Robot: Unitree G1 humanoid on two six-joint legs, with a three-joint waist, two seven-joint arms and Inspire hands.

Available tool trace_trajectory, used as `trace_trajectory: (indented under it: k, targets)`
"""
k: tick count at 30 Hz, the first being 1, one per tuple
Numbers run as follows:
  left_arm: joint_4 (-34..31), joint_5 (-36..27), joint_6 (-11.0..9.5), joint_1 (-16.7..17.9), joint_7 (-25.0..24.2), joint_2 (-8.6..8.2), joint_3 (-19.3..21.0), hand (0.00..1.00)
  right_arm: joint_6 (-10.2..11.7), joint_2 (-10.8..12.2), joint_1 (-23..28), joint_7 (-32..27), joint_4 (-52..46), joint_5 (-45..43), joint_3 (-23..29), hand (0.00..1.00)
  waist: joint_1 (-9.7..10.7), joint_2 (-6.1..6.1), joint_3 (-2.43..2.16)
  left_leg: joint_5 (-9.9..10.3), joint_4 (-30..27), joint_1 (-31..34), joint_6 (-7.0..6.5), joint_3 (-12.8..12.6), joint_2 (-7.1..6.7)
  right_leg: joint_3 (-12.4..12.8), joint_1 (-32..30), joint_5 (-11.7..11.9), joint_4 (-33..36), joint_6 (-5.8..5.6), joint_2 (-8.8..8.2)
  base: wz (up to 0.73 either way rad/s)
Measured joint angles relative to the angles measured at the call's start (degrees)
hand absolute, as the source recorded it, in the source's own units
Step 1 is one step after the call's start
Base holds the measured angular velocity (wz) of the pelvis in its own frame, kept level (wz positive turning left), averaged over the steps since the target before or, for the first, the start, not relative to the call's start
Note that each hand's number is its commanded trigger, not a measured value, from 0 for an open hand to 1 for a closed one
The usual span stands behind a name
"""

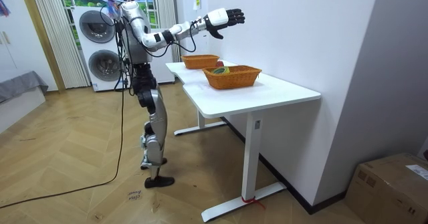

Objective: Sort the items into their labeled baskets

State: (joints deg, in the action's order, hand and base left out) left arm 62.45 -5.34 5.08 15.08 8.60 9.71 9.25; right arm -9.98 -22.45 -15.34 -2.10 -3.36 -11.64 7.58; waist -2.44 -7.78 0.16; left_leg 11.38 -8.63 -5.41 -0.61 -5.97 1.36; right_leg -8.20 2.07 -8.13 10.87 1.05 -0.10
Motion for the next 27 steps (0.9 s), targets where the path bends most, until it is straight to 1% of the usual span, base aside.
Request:
trace_trajectory:
  k: [3,6,8,11,13,16,20,22,23,25,27]
  targets:
    - [-0.1,0.0,0.2,-0.1,0.0,0.1,-0.5,0.0,0.0,0.0,-0.2,0.3,0.0,-0.1,-0.9,0.0,-1.1,-0.02,-0.02,0.0,0.0,0.0,0.0,0.0,-0.01,-0.1,0.0,0.0,0.0,0.0,-0.04,0.0]
    - [-0.4,1.2,0.8,-0.2,0.0,0.08,-0.6,0.0,0.0,-0.1,-0.4,1.0,0.0,-0.3,-2.8,0.0,-1.5,-0.12,-0.08,0.0,-0.1,-0.1,-0.01,0.1,-0.02,-0.6,0.0,0.0,0.0,0.0,-0.16,0.01]
    - [-0.6,1.5,0.9,-0.3,0.0,0.09,-0.6,0.0,-0.1,-0.1,-0.4,1.5,0.0,-0.4,-3.9,0.0,-1.9,-0.11,-0.08,0.0,-0.1,-0.1,-0.03,0.4,-0.02,-1.3,0.1,0.0,0.0,0.0,-0.64,0.06]
    - [-0.6,1.9,1.7,-1.0,-0.2,0.11,-0.6,0.0,-0.2,-0.1,-0.4,2.5,0.3,-0.7,-4.3,0.0,-2.4,-0.06,-0.04,0.0,-0.3,0.1,-0.05,0.8,-0.03,-1.7,0.1,0.0,0.0,0.0,-0.74,0.08]
    - [-0.6,2.0,2.2,-1.7,-0.4,0.15,-0.6,0.0,-0.7,-0.1,-0.4,3.3,0.4,-1.5,-4.3,0.0,-2.5,-0.14,-0.02,0.0,-0.7,0.8,-0.06,1.5,-0.14,-2.6,0.0,0.0,0.0,-0.01,-0.79,0.14]
    - [-1.1,2.1,2.5,-2.3,-0.5,0.16,-0.6,0.0,-1.4,-0.1,-0.6,3.9,0.4,-2.5,-4.5,0.0,-2.8,-0.2,-0.02,0.0,-0.9,1.1,-0.07,1.8,-0.21,-3.0,0.0,0.0,0.0,-0.01,-0.8,0.06]
    - [-1.1,2.3,2.5,-2.4,-0.7,0.21,-1.0,0.0,-1.9,-0.1,-2.3,4.8,0.5,-2.5,-4.6,0.0,-2.8,-0.35,0.1,0.0,-0.9,1.3,-0.06,1.8,-0.34,-3.1,-0.1,0.0,0.0,-0.01,-0.71,0.0]
    - [-1.1,2.6,2.5,-2.3,-1.4,0.26,-1.2,0.0,-1.9,-0.1,-4.2,4.8,1.6,-2.5,-4.7,0.0,-2.9,-0.48,0.15,0.0,-0.9,1.3,-0.06,1.9,-0.33,-3.1,-0.1,0.0,0.0,-0.02,-0.66,0.0]
    - [-1.1,2.6,2.5,-2.4,-1.5,0.44,-1.5,0.0,-1.9,-0.1,-5.6,4.8,2.9,-2.7,-5.3,0.0,-2.9,-0.5,0.14,0.0,-0.9,1.3,-0.06,1.9,-0.33,-3.1,-0.1,0.0,-0.1,-0.01,-0.63,0.0]
    - [-1.1,2.6,2.5,-2.6,-1.5,0.57,-1.9,0.0,-1.9,-0.1,-6.6,4.9,4.2,-3.7,-6.2,0.0,-2.9,-0.55,0.11,0.0,-0.9,1.3,-0.06,1.9,-0.34,-3.1,-0.1,0.0,-0.1,-0.02,-0.64,0.0]
    - [-1.1,2.6,2.4,-2.8,-1.4,0.69,-2.3,0.0,-2.0,-0.1,-6.8,5.7,4.8,-4.8,-6.7,0.0,-3.0,-0.69,0.04,0.0,-0.8,1.3,-0.06,2.1,-0.36,-3.2,-0.1,0.0,-0.1,-0.02,-0.65,0.04]
